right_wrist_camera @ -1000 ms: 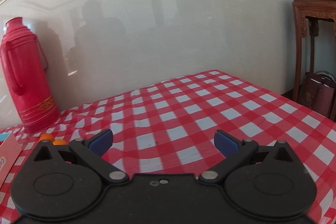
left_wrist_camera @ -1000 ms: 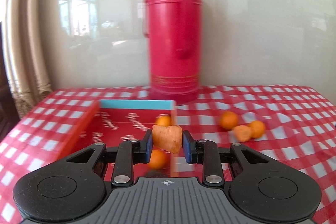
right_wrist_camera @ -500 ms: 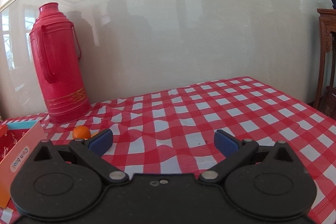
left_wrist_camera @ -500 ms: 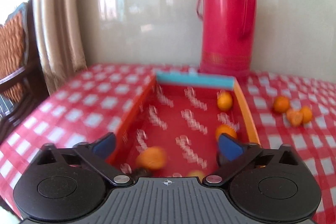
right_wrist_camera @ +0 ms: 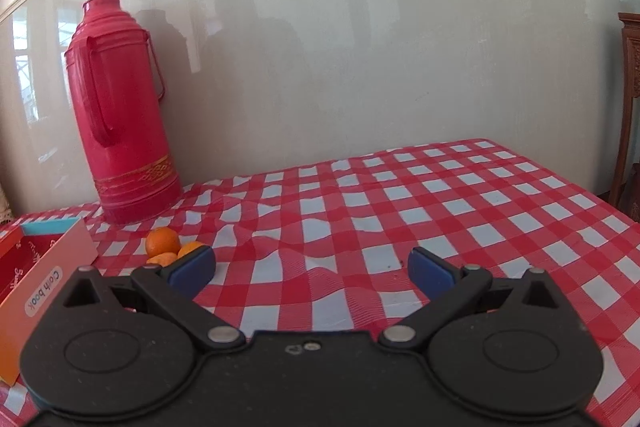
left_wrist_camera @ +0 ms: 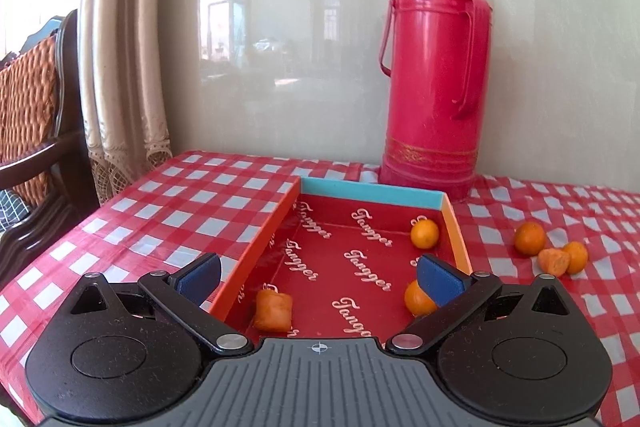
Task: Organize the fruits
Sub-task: 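Reach the right tool to a mandarin orange and grasp it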
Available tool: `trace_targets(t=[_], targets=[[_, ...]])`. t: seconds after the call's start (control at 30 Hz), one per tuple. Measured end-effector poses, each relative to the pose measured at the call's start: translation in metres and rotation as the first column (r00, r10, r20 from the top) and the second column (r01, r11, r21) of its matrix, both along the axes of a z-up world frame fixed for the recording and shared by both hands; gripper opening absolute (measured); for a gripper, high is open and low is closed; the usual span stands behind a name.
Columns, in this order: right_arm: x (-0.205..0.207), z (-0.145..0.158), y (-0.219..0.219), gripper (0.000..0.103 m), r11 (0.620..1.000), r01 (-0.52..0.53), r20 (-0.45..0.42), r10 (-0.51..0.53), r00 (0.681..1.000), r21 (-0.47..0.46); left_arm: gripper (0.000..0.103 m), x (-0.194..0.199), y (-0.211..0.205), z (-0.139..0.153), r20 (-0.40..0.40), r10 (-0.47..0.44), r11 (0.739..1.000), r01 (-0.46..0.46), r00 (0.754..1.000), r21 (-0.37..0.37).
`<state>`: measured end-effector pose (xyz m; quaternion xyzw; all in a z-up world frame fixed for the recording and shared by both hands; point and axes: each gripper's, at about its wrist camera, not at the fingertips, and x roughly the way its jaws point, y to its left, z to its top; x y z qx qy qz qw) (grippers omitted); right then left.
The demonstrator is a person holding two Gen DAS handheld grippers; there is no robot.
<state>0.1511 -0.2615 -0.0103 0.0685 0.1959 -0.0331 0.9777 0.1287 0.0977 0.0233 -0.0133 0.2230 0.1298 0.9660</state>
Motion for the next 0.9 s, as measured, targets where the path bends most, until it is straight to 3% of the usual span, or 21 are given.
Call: trace_targets(t=[0.43,0.63,0.9], targets=[[0.022,-0.004,0.067,0.085,0.970,-0.202,-0.030,0.200,0.979,-0.134,0.103,-0.006,0.034,-0.003,0.041,0.069,0.997,-0.068,0.997,-0.033],[0.052,-0.016,0.077,0.067,0.975,-0.175,-0.124,0.159,0.980,-0.135,0.103,-0.006,0.053,-0.011,0.020,0.085,0.996,-0.085,0.996,-0.030],[0.089,-0.026,0.089,0.064,0.972,-0.189,-0.210,0.158,0.965,-0.138,0.103,-0.009,0.075,-0.015,0.023,0.117,0.993,-0.116,0.993,-0.034]])
